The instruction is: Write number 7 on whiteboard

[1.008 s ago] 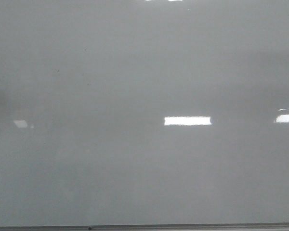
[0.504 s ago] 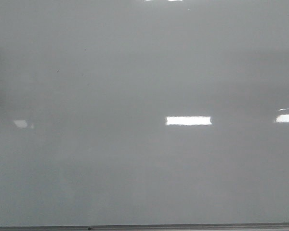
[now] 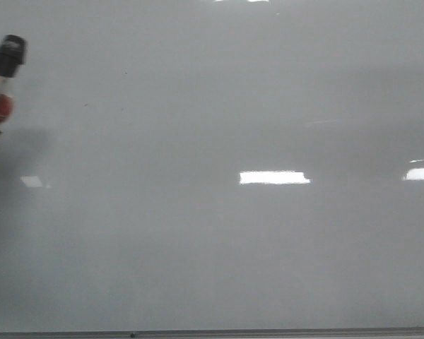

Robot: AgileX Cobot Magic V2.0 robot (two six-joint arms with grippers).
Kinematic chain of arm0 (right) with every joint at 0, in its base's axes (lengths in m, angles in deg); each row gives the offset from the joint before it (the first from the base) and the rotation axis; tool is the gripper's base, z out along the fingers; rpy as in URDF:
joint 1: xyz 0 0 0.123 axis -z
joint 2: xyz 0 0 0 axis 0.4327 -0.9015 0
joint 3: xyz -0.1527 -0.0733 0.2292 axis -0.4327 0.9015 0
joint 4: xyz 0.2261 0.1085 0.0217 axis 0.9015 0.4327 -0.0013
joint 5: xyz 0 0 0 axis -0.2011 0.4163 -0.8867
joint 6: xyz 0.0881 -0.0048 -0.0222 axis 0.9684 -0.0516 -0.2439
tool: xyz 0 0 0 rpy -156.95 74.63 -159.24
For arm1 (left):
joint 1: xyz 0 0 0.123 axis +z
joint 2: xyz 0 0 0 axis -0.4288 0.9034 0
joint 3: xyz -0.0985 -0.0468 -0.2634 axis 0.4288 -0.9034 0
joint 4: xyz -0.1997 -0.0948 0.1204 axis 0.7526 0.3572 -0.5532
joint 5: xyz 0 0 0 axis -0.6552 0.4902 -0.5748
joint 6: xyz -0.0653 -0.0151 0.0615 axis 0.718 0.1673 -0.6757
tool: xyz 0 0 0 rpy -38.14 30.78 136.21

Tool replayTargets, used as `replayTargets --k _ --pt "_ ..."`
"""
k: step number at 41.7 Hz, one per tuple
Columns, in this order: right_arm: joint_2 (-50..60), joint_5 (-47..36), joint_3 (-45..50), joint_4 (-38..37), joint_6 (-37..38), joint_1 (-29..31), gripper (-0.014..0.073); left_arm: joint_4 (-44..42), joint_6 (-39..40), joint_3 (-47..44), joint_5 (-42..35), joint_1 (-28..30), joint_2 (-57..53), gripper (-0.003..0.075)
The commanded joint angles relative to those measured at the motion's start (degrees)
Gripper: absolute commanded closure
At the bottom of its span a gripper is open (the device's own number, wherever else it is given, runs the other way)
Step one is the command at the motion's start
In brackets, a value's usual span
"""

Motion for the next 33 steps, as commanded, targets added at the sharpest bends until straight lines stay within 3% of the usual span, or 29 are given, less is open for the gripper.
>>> replayTargets --k 1,7,15,24,33 --pt "-4.53 -0.09 -4.72 4.29 -7.27 -3.40 -0.0058 3.87 -10.59 1.96 -0.85 -8.34 -1.86 0.0741" --pt "-10.78 4.63 -9.00 12.18 -18.40 -11.07 -0.0058 4.64 -19.03 1.96 -1.62 -22.85 -2.88 0.0741" --pt "-18.94 11.93 -14.93 20.54 -29.59 -22.11 -0.0058 4.17 -21.00 1.96 -4.44 -36.02 -6.23 0.0741" --pt "-27.69 13.00 -20.56 30.17 -38.30 -29.89 -0.0058 4.17 -21.00 1.96 -4.44 -39.25 -8.96 0.0741" --pt "-33.60 12.09 -24.65 35.93 -44.43 -31.19 -0.0058 4.17 -21.00 1.96 -4.68 -39.25 -8.99 0.0741"
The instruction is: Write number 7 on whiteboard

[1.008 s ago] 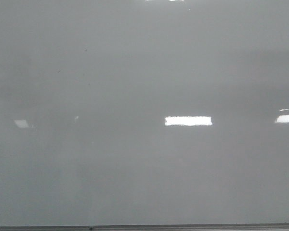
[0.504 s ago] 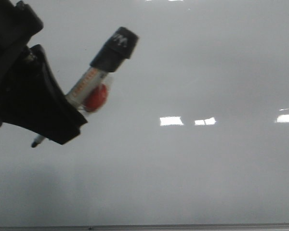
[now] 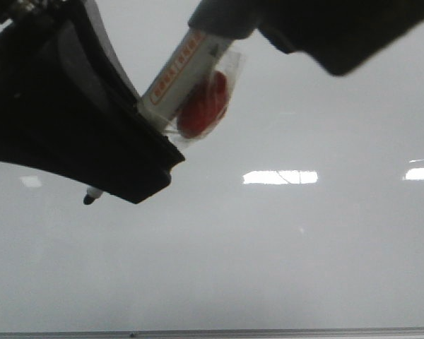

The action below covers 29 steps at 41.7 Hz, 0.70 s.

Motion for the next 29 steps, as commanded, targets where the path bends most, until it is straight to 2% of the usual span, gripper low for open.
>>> replayTargets --k 1,5,8,11,24,28,29 --pt "-1.09 -2.27 -3.10 4.86 -2.76 -0.08 -0.0058 0.90 -0.07 1.84 -3.17 -0.47 -1.47 0.0741" --pt "-2.50 -2.21 -3.79 5.36 -3.18 -0.08 -0.0054 0.90 -0.07 1.84 -3.28 -0.47 -1.47 0.0741" --pt "-3.54 -2.21 -3.79 5.56 -3.56 -0.08 -0.0013 0.90 -0.07 1.84 -3.50 -0.47 -1.47 0.0741" --pt "-4.28 -1.93 -3.79 5.88 -3.57 -0.08 0.0074 0.90 -0.07 1.84 -3.73 -0.47 -1.47 0.0741" --pt "-4.50 -2.34 -3.79 7.33 -3.63 -0.08 0.0567 0.79 0.04 1.84 -4.51 -0.12 -1.47 0.0740" --pt "-4.50 -2.29 -3.79 7.28 -3.67 -0.08 0.0669 0.79 0.12 1.84 -4.40 0.88 -1.47 0.0713" --pt "-4.50 -2.34 -3.79 7.28 -3.67 -0.08 0.0664 0.79 0.12 1.84 -4.27 1.17 -1.47 0.0695"
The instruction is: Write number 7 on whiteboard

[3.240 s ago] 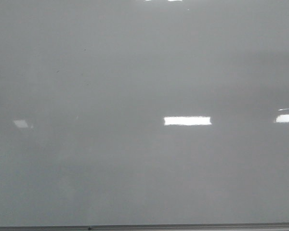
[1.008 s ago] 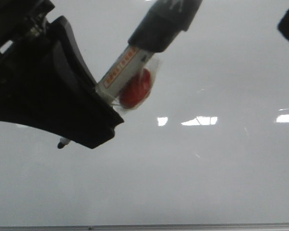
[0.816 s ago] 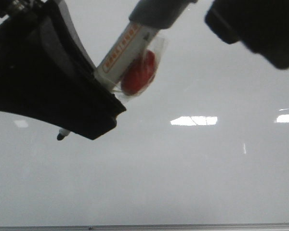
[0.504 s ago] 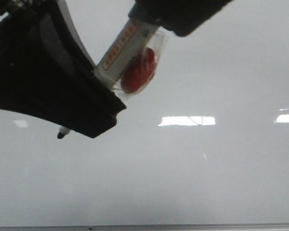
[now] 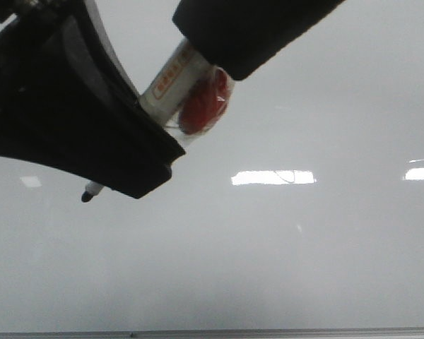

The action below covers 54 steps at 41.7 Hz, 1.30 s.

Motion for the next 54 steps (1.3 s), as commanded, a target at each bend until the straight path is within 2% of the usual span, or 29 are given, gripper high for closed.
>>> replayTargets --k 1,3,10,12,17,22,34,40,48,51,54 --pt "1.01 -1.04 -1.98 3.37 -0.40 -0.08 0.0658 0.44 -0.69 1.84 -3.78 0.92 -1.47 0.0675" --pt "1.01 -1.22 -1.98 2.96 -0.55 -0.02 0.0662 0.44 -0.25 1.84 -3.39 1.48 -1.47 0.0622" --pt "1.01 -2.93 -1.98 0.82 -0.55 -0.02 0.0662 0.44 3.03 1.84 2.16 4.36 -2.86 0.0331" --pt "1.01 -4.04 -1.98 0.40 -0.55 -0.02 0.0662 0.55 3.35 1.84 3.89 4.35 -4.23 0.0279" --pt "1.01 -6.85 -1.98 0.29 -0.55 -0.02 0.0662 1.19 4.37 1.84 5.96 4.35 -9.19 0.0258" --pt "1.01 -9.22 -1.98 0.29 -0.55 -0.02 0.0662 1.06 5.75 1.33 8.08 4.35 -16.38 0.0290" --pt "1.01 -10.30 -1.98 0.35 -0.55 -0.02 0.0662 1.16 7.26 -4.05 10.50 4.35 -33.02 0.0604" --pt "1.01 -10.07 -1.98 0.39 -0.55 -0.02 0.0662 1.16 7.26 -5.08 12.17 4.35 -37.48 0.0727" --pt "1.01 -10.97 -1.98 0.39 -0.48 -0.02 0.0661 1.16 7.26 -5.08 12.74 4.35 -38.45 0.0741" --pt "0.80 -14.57 -1.98 0.39 0.94 -0.02 0.0657 1.16 7.26 -5.08 12.65 4.35 -38.45 0.0741" --pt "-0.20 -21.63 -1.98 0.39 2.35 0.03 0.0652 1.16 7.26 -5.08 12.65 4.35 -38.45 0.0741"
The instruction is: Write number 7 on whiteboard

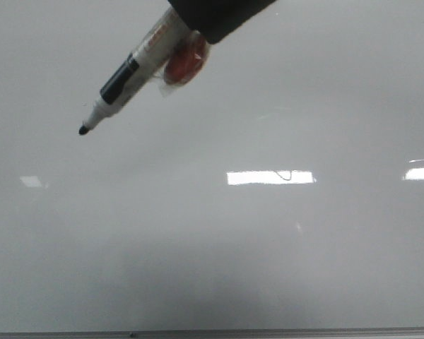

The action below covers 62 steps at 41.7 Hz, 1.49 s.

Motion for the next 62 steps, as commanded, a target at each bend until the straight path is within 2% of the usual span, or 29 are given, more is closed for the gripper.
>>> replayTargets --k 1,3,6,15,27,40,62 --pt "-0.38 -10.95 -1.86 2.05 1.24 0.17 0.0652 1.31 0.57 1.40 -3.63 0.08 0.25 0.0741" --pt "-1.82 -15.96 -2.40 2.05 1.38 0.69 0.0652 1.31 0.57 1.40 -3.63 0.08 0.25 0.0741" --pt "-5.08 -18.98 -4.54 2.13 2.04 2.41 0.0652 1.31 0.57 1.40 -3.63 0.08 0.25 0.0741" --pt "-17.49 -11.76 -16.21 2.77 3.47 8.62 0.0652 1.31 0.57 1.40 -3.63 0.08 0.25 0.0741" --pt "-27.48 -10.49 -25.85 2.83 3.42 8.93 0.0652 1.31 0.57 1.40 -3.63 0.08 0.25 0.0741" --pt "-28.32 -13.08 -25.86 2.83 3.42 10.26 0.0652 1.31 0.57 1.40 -3.63 0.08 0.25 0.0741" --pt "-21.65 -11.68 -17.41 1.20 3.42 22.79 0.0652 1.31 0.57 1.40 -3.63 0.08 0.25 0.0741"
